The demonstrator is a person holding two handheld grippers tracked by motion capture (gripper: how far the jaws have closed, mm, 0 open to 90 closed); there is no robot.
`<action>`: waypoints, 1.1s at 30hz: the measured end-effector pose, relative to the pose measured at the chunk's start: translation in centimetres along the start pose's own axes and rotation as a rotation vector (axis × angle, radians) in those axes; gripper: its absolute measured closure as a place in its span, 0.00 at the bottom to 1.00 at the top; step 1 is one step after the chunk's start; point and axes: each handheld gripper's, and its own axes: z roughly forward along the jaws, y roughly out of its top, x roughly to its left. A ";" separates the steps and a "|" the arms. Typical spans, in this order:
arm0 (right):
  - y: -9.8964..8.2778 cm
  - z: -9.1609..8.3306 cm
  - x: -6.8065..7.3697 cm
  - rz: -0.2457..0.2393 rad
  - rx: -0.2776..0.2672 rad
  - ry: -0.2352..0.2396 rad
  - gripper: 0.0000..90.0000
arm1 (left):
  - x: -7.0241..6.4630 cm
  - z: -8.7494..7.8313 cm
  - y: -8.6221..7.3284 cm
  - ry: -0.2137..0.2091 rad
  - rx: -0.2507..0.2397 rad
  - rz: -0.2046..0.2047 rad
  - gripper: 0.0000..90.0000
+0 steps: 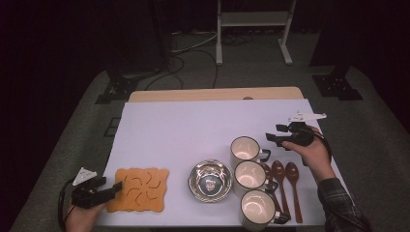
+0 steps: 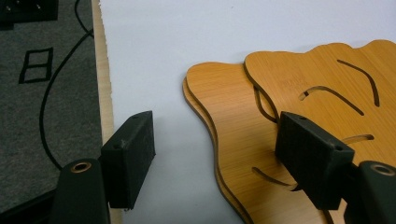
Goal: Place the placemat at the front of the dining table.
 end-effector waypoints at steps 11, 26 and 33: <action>1.4 -0.8 1.4 -0.030 -0.040 0.049 0.39 | 0.0 0.0 0.0 0.000 0.000 0.000 0.31; 3.1 -1.1 3.9 -0.081 -0.069 0.115 0.39 | 0.0 0.0 0.0 0.002 0.000 -0.002 0.31; 3.6 -0.9 5.3 -0.106 -0.076 0.145 0.39 | 0.0 0.0 0.0 0.002 0.000 -0.001 0.31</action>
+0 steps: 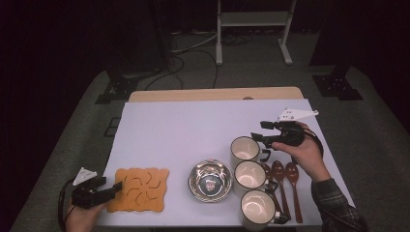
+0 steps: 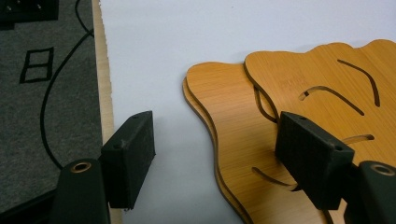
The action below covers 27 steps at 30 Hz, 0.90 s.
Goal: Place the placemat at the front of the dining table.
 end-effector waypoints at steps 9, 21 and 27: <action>1.0 0.7 1.6 -0.020 0.000 0.033 0.39 | 0.0 0.0 0.0 0.000 0.001 0.001 0.31; 2.3 1.8 3.2 -0.038 -0.016 0.076 0.39 | 0.0 0.0 0.0 0.000 0.002 0.000 0.31; 2.4 2.2 3.9 -0.045 -0.012 0.102 0.39 | 0.0 0.0 0.0 0.001 0.002 0.001 0.31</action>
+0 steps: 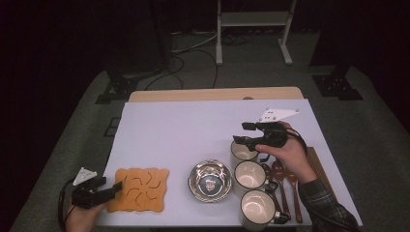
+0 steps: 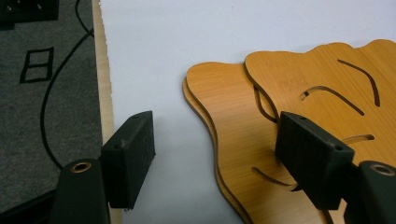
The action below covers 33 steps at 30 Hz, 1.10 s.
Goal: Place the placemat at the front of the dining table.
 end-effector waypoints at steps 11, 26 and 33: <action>0.2 1.7 1.4 -0.031 0.023 0.042 0.39 | 0.0 0.0 0.0 0.000 -0.002 0.002 0.31; 0.7 3.8 2.9 -0.056 0.058 0.089 0.39 | 0.0 0.0 0.0 -0.001 -0.001 0.006 0.31; 1.1 4.6 3.7 -0.077 0.069 0.106 0.39 | 0.0 0.0 0.0 -0.002 -0.002 0.005 0.31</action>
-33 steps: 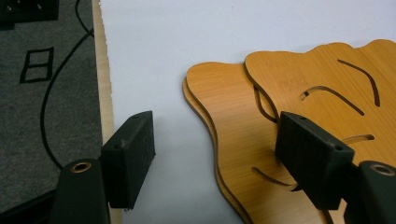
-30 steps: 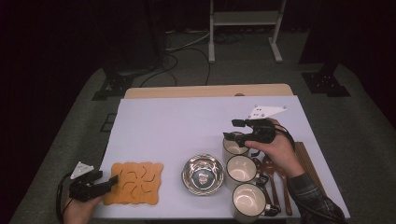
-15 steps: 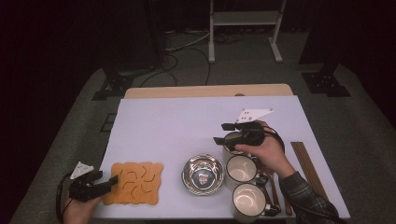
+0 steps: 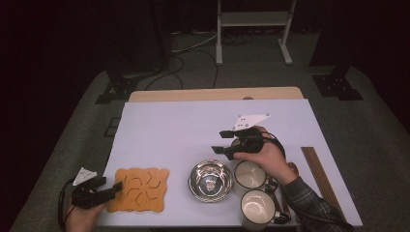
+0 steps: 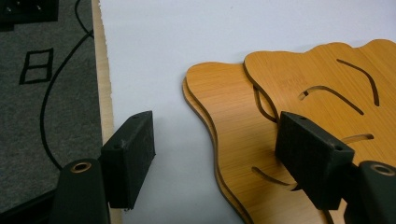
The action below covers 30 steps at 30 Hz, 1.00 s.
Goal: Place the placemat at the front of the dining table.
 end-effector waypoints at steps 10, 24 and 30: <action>0.5 1.7 1.4 -0.032 0.028 0.034 0.39 | 0.0 0.0 0.0 0.000 0.000 0.000 0.31; 0.6 4.5 3.4 -0.066 0.073 0.096 0.39 | 0.0 0.0 0.0 0.000 0.001 0.001 0.31; 0.8 5.3 4.0 -0.079 0.085 0.111 0.39 | 0.0 0.0 0.0 -0.001 0.002 0.001 0.31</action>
